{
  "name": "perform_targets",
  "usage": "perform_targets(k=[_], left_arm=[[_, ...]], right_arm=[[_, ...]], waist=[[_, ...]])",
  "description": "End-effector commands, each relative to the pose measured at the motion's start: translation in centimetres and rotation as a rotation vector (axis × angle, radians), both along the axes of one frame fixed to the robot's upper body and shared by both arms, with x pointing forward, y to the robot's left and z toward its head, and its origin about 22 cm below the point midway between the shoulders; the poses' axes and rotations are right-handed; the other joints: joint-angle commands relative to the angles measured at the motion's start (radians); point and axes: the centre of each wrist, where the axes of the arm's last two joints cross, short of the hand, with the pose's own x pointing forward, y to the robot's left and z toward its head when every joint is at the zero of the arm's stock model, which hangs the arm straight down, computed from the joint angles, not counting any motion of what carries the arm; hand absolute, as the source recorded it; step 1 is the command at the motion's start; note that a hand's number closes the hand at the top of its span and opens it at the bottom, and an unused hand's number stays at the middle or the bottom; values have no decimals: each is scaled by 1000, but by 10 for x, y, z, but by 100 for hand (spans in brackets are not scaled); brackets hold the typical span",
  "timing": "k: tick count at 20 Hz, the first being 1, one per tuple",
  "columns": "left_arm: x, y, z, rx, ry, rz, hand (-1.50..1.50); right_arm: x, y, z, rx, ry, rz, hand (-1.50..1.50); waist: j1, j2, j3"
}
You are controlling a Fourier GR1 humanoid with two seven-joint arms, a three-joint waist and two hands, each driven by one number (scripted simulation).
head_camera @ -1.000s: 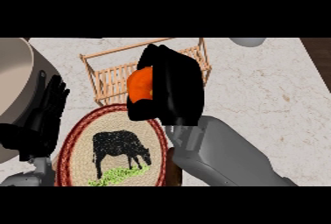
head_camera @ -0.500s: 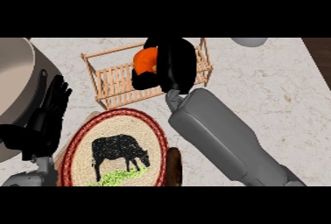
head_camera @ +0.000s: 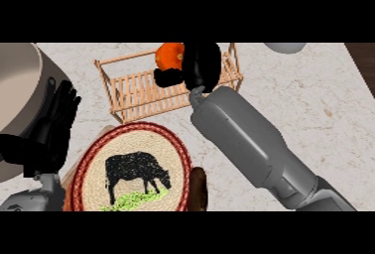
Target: Pick the squash from the placemat and place it in the tiered shelf
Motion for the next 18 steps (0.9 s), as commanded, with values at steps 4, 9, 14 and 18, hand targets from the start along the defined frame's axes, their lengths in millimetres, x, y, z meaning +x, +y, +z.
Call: perform_targets(k=[4, 9, 14, 18], left_arm=[[10, -13, -2, 4, 3, 11, 0], [3, -3, -5, -2, -5, 9, 0], [7, -8, -1, -3, 15, 27, 0], [-11, -6, -9, 0, 30, 30, 0]], right_arm=[[20, -11, -15, 60, 50, 63, -150], [33, -14, 11, 140, -27, 110, -150], [21, -16, 22, 278, -104, 122, -150], [12, -28, 46, 324, -122, 42, -150]], waist=[[-6, 0, 0], [-9, 0, 0], [-27, -5, 0], [-44, -15, 0]])
